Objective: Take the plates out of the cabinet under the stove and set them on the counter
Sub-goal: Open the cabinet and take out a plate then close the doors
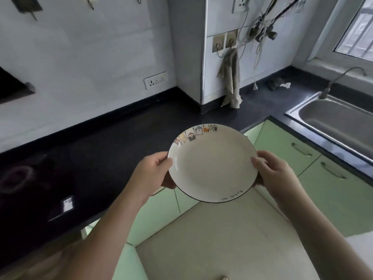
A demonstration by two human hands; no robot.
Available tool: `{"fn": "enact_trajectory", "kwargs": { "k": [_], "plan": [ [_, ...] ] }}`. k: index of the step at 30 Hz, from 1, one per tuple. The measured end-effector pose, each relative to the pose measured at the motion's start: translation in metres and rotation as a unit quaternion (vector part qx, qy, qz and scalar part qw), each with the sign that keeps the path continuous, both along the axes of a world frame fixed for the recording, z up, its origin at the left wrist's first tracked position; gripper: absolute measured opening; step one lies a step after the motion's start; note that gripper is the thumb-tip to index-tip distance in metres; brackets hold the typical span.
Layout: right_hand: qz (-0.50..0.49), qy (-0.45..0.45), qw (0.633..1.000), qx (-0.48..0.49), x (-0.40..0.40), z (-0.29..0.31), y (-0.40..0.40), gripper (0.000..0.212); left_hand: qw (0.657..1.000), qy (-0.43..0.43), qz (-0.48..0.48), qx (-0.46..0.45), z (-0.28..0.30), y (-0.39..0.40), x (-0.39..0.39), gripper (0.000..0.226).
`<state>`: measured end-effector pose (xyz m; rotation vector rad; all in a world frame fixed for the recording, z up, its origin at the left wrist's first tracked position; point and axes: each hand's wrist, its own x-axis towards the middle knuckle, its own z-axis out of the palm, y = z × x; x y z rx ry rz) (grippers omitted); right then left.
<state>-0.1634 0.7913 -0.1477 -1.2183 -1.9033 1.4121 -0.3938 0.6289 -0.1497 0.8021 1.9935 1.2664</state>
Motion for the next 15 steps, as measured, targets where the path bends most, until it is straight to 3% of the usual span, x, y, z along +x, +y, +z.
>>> {"fn": "enact_trajectory", "kwargs": {
  "k": [3, 9, 15],
  "plan": [
    [0.049, 0.017, 0.999, -0.01, -0.028, -0.006, 0.016, 0.027, 0.999, -0.009, 0.051, -0.003, -0.003, -0.01, -0.01, 0.026],
    [0.144, 0.038, 0.988, -0.033, -0.106, -0.018, 0.02, 0.019, 0.985, -0.067, 0.156, 0.03, -0.009, -0.048, -0.045, 0.025],
    [0.21, 0.038, 0.976, -0.035, -0.196, -0.029, 0.004, 0.018, 0.97, -0.058, 0.234, 0.031, -0.021, -0.085, -0.101, 0.028]
  ]
}}
